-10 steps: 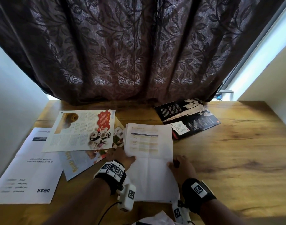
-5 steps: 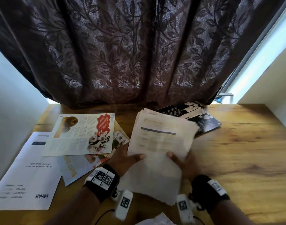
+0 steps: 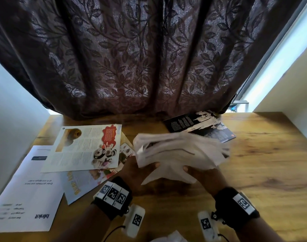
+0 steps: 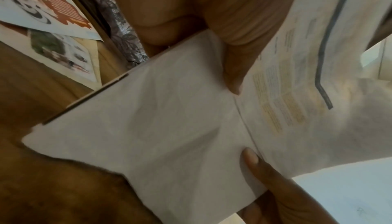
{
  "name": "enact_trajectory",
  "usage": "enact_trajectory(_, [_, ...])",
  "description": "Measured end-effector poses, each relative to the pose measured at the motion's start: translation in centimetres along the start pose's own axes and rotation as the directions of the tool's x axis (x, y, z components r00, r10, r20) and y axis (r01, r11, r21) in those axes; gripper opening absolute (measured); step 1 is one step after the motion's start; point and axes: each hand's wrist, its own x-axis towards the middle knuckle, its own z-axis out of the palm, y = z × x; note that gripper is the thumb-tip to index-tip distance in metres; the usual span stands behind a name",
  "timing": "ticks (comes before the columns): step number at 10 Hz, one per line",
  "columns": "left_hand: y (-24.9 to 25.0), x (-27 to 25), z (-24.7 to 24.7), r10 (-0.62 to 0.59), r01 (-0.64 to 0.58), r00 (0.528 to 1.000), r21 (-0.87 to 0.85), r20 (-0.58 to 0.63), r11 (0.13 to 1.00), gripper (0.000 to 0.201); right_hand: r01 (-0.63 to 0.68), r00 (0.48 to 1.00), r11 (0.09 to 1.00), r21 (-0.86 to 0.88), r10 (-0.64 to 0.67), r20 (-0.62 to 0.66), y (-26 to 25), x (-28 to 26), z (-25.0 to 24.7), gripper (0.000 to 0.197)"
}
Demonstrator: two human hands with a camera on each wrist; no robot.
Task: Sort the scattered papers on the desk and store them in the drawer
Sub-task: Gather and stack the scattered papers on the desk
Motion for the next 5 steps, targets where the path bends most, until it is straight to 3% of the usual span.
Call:
enact_trajectory(1, [1.0, 0.6, 0.8, -0.098, 0.098, 0.995, -0.047, 0.003, 0.994, 0.03, -0.031, 0.999, 0.999, 0.026, 0.032, -0.025, -0.9, 0.3, -1.2, 0.027])
enact_trajectory(2, [-0.4, 1.7, 2.0, -0.157, 0.157, 0.987, 0.017, -0.014, 0.987, 0.04, -0.026, 0.993, 0.998, -0.054, 0.019, -0.119, 1.0, 1.8, -2.0, 0.034])
enact_trajectory(3, [-2.6, 2.8, 3.9, -0.221, 0.223, 0.973, 0.011, -0.065, 0.975, 0.053, -0.09, 0.99, 0.992, -0.089, 0.079, -0.113, 3.5, 3.2, -2.1, 0.056])
enact_trajectory(4, [-4.6, 3.6, 5.6, -0.274, 0.303, 0.949, 0.216, -0.156, 0.928, 0.063, -0.185, 0.982, 0.97, -0.156, 0.175, -0.074, 5.2, 3.8, -2.3, 0.062])
enact_trajectory(5, [-6.9, 3.4, 6.6, -0.218, 0.276, 0.957, 0.376, -0.19, 0.885, 0.123, -0.226, 0.974, 0.896, -0.383, 0.213, -0.077, 5.0, 3.5, -2.4, 0.073])
